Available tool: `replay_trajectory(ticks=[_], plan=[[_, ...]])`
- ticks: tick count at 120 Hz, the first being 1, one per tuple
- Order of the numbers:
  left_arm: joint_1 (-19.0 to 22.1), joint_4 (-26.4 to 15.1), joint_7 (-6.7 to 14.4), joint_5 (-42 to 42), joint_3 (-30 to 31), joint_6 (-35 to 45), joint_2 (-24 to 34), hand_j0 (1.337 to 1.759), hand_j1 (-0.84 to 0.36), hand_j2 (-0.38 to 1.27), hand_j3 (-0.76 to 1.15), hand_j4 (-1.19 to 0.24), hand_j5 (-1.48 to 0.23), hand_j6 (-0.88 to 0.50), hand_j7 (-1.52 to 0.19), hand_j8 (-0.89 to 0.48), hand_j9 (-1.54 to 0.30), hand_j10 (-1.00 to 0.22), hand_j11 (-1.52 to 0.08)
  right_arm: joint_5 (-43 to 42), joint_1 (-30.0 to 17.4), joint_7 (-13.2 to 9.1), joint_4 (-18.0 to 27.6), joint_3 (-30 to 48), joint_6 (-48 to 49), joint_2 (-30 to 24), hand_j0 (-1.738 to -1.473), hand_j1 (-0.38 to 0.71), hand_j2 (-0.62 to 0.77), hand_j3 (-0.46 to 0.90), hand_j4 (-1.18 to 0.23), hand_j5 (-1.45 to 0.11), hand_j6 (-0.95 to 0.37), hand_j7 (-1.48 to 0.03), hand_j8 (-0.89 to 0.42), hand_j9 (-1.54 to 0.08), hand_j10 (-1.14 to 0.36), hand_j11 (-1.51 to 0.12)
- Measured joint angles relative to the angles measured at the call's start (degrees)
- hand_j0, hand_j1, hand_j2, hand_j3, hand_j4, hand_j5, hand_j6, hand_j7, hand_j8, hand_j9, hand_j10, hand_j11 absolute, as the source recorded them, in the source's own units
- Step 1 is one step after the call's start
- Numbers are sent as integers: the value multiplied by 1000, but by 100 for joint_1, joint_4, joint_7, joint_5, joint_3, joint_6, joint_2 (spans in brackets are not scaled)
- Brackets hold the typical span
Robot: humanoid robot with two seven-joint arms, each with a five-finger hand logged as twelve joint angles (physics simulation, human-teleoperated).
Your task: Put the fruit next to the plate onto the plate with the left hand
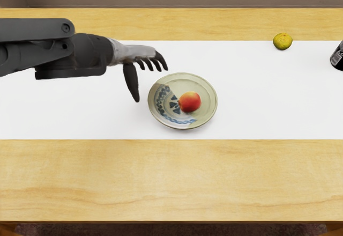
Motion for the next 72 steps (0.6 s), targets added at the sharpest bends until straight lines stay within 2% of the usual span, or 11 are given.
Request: replay_trajectory(ticks=[8, 16, 23, 30, 34, 46, 72], plan=[[218, -181, -5, -163, -376, -368, 442, 1658, 18, 59, 0, -284, -366, -273, -366, -273, -367, -280, -368, 0, 0, 0, 0, 0, -1, 0, -1658, -312, -6, 0, -31, -40, -31, -40, -31, -40, -31, -40], [614, -273, -14, -344, -830, -872, 799, 1658, 23, 58, 0, -278, -359, -270, -359, -271, -360, -276, -360, 0, 0, 2, 0, 0, 1, 0, -1658, -312, -6, 0, -31, -40, -31, -40, -31, -40, -31, -40], [1113, -305, -20, -467, -1350, -1408, 1140, 1658, 26, 57, 0, -275, -355, -269, -355, -269, -355, -273, -356, 0, 0, 1, 0, 0, 0, 0, -1658, -312, -6, 0, -31, -40, -31, -40, -31, -40, -31, -40], [1659, -287, -23, -570, -1950, -1953, 1215, 1658, 28, 56, 0, -273, -352, -268, -352, -268, -352, -271, -352, 0, 0, 1, 0, 0, 0, 0, -1658, -312, -6, 0, -31, -40, -31, -40, -31, -40, -31, -40], [1798, -247, -24, -662, -2265, -2206, 1316, 1658, 29, 56, 0, -272, -350, -268, -351, -268, -351, -270, -351, 0, 0, 0, 0, 0, 0, 0, -1658, -312, -6, 0, -31, -40, -31, -40, -31, -40, -31, -40], [1869, -104, -28, -1052, -2873, -2620, 1910, 1658, 31, 55, 0, -269, -347, -267, -347, -266, -348, -268, -348, 0, 0, 2, 0, 0, -2, 0, -1658, -312, -6, 0, -31, -40, -31, -40, -31, -40, -31, -40], [2747, 633, -57, -1911, -3786, -2846, 2158, 1658, 33, 55, 0, -266, -344, -266, -344, -265, -344, -266, -344, 0, 0, 1, 0, 0, 0, 0, -1658, -312, -6, 0, -31, -40, -31, -40, -31, -40, -31, -40]])
